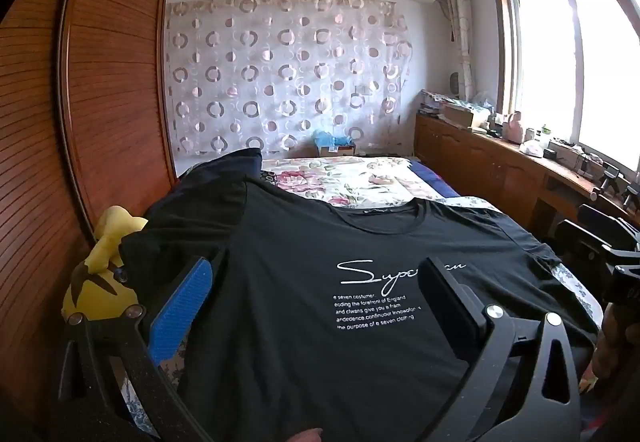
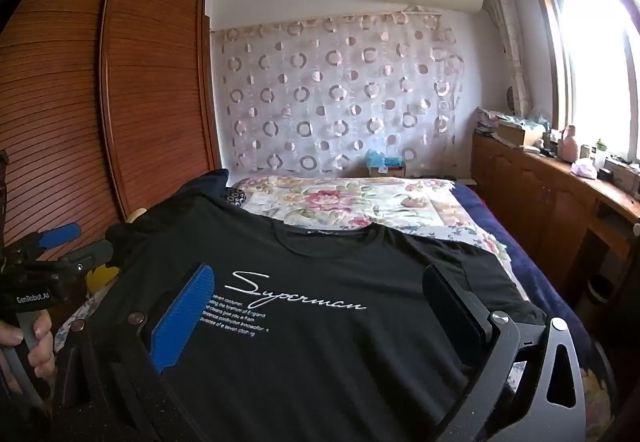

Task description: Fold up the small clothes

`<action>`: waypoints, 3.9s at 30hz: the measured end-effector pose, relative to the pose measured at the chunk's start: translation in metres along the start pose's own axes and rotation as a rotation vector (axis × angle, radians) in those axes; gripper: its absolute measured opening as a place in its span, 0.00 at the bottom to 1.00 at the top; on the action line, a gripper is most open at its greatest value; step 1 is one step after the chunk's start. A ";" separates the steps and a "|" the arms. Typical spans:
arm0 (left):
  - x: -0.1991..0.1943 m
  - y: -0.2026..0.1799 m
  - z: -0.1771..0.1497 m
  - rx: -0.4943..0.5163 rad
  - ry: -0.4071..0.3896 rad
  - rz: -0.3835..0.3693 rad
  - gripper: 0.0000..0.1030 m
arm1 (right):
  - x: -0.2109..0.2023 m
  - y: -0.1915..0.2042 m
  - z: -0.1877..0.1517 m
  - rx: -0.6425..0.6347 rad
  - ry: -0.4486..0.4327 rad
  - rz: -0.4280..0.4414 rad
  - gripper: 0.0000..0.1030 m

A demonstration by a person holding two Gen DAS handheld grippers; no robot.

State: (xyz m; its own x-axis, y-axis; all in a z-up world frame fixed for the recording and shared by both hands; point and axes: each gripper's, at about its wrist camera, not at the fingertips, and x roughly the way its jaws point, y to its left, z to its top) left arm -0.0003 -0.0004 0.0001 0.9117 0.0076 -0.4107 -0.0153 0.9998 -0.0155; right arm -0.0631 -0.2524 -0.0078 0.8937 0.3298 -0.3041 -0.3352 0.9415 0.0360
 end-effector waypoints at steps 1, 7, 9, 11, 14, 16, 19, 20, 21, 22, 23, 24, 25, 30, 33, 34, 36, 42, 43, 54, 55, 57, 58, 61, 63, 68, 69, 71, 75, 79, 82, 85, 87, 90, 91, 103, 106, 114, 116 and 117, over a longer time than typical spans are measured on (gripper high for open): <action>0.000 0.000 0.000 0.000 -0.002 0.000 1.00 | 0.000 0.000 0.000 0.001 0.003 0.002 1.00; 0.000 0.000 0.000 -0.005 -0.002 -0.003 1.00 | 0.000 0.001 -0.001 0.002 -0.003 0.003 1.00; 0.000 0.000 0.000 -0.005 -0.001 -0.003 1.00 | -0.002 -0.002 0.001 0.009 -0.005 0.004 1.00; 0.000 0.000 0.000 -0.005 -0.002 -0.002 1.00 | -0.002 -0.002 0.001 0.010 -0.005 0.004 1.00; 0.000 0.000 0.000 -0.005 -0.003 -0.002 1.00 | -0.004 -0.001 0.001 0.009 -0.005 0.004 1.00; 0.000 0.000 0.000 -0.005 -0.004 -0.002 1.00 | -0.005 0.000 0.001 0.008 -0.006 0.005 1.00; 0.000 0.000 0.000 -0.004 -0.005 -0.003 1.00 | -0.002 -0.001 0.000 0.012 -0.002 0.005 1.00; 0.000 0.000 0.000 -0.004 -0.005 -0.003 1.00 | -0.002 -0.001 0.000 0.012 -0.002 0.004 1.00; 0.000 0.000 0.000 -0.004 -0.005 -0.002 1.00 | -0.002 -0.001 0.000 0.012 -0.003 0.004 1.00; 0.000 0.000 0.000 -0.004 -0.006 -0.002 1.00 | -0.002 -0.001 0.000 0.011 -0.003 0.004 1.00; 0.000 0.000 0.000 -0.004 -0.006 -0.002 1.00 | -0.002 -0.001 0.000 0.012 -0.002 0.004 1.00; 0.000 0.000 0.000 -0.004 -0.006 -0.001 1.00 | -0.002 -0.001 0.000 0.012 -0.003 0.004 1.00; 0.000 0.000 0.000 -0.003 -0.007 -0.002 1.00 | -0.002 -0.001 0.000 0.012 -0.003 0.004 1.00; 0.000 0.000 0.000 -0.002 -0.008 -0.001 1.00 | -0.002 -0.001 0.000 0.013 -0.002 0.003 1.00; 0.000 0.000 0.000 -0.002 -0.009 -0.001 1.00 | -0.002 -0.001 0.000 0.014 -0.003 0.004 1.00; 0.000 0.000 0.000 -0.002 -0.008 -0.001 1.00 | -0.003 -0.001 0.000 0.014 -0.003 0.004 1.00; 0.000 0.000 0.000 -0.001 -0.009 -0.001 1.00 | -0.002 -0.001 0.000 0.013 -0.002 0.003 1.00; 0.000 0.000 0.000 -0.001 -0.012 0.001 1.00 | 0.000 0.000 0.000 0.014 -0.001 0.005 1.00; 0.000 0.000 0.000 -0.001 -0.011 -0.001 1.00 | -0.001 0.000 0.000 0.013 -0.002 0.004 1.00; 0.001 0.001 0.000 -0.002 -0.012 -0.002 1.00 | -0.001 0.000 0.000 0.012 -0.001 0.005 1.00; 0.000 0.001 0.000 -0.002 -0.013 -0.002 1.00 | -0.001 0.000 0.000 0.012 -0.001 0.005 1.00; 0.001 0.001 0.000 -0.002 -0.014 -0.002 1.00 | -0.001 0.001 0.000 0.013 -0.001 0.005 1.00; 0.001 0.001 0.000 -0.002 -0.014 -0.001 1.00 | -0.001 0.001 0.000 0.013 -0.002 0.005 1.00; 0.000 0.001 0.000 -0.002 -0.014 -0.001 1.00 | -0.001 0.001 0.000 0.013 -0.002 0.006 1.00; 0.001 0.001 0.000 -0.003 -0.013 -0.001 1.00 | -0.001 0.001 0.000 0.013 -0.001 0.006 1.00; 0.000 0.001 0.000 -0.002 -0.016 -0.002 1.00 | -0.001 0.001 0.000 0.013 -0.002 0.006 1.00; 0.000 0.001 0.000 -0.002 -0.016 -0.001 1.00 | -0.001 0.001 0.000 0.014 -0.002 0.005 1.00; 0.001 0.001 0.000 -0.002 -0.015 -0.002 1.00 | -0.001 0.001 0.000 0.013 -0.002 0.005 1.00; 0.000 0.001 0.000 -0.003 -0.015 -0.002 1.00 | -0.001 0.001 0.000 0.014 -0.002 0.006 1.00; -0.002 -0.004 0.011 -0.003 -0.014 -0.003 1.00 | 0.000 0.003 0.001 0.013 -0.002 0.010 1.00; -0.002 -0.005 0.012 -0.004 -0.014 -0.002 1.00 | 0.001 0.004 0.002 0.015 -0.004 0.012 1.00; -0.002 -0.005 0.012 -0.003 -0.014 -0.003 1.00 | 0.001 0.004 0.002 0.016 -0.004 0.013 1.00; -0.002 -0.006 0.015 -0.003 -0.011 -0.004 1.00 | 0.001 0.005 0.002 0.015 -0.003 0.016 1.00; -0.002 -0.012 0.014 0.000 0.005 -0.011 1.00 | 0.003 0.007 0.001 0.010 0.002 0.029 1.00; -0.002 -0.010 0.012 0.002 0.013 -0.012 1.00 | 0.005 0.008 0.001 0.007 0.006 0.039 1.00; 0.030 0.024 -0.004 0.016 0.079 0.022 1.00 | 0.033 0.010 -0.001 -0.029 0.053 0.128 1.00; 0.034 0.035 -0.005 0.006 0.090 0.034 1.00 | 0.044 0.010 0.000 -0.039 0.068 0.134 1.00; 0.045 0.062 -0.005 -0.001 0.118 0.062 1.00 | 0.061 0.010 0.005 -0.055 0.107 0.168 1.00; 0.047 0.071 -0.006 -0.011 0.121 0.059 1.00 | 0.068 0.012 0.007 -0.065 0.120 0.177 1.00; 0.048 0.078 -0.007 -0.016 0.125 0.064 1.00 | 0.071 0.014 0.006 -0.070 0.125 0.181 1.00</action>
State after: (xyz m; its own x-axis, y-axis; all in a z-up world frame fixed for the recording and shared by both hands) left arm 0.0394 0.0779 -0.0272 0.8503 0.0679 -0.5219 -0.0795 0.9968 0.0001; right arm -0.0026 -0.2159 -0.0230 0.7746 0.4778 -0.4144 -0.5107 0.8590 0.0360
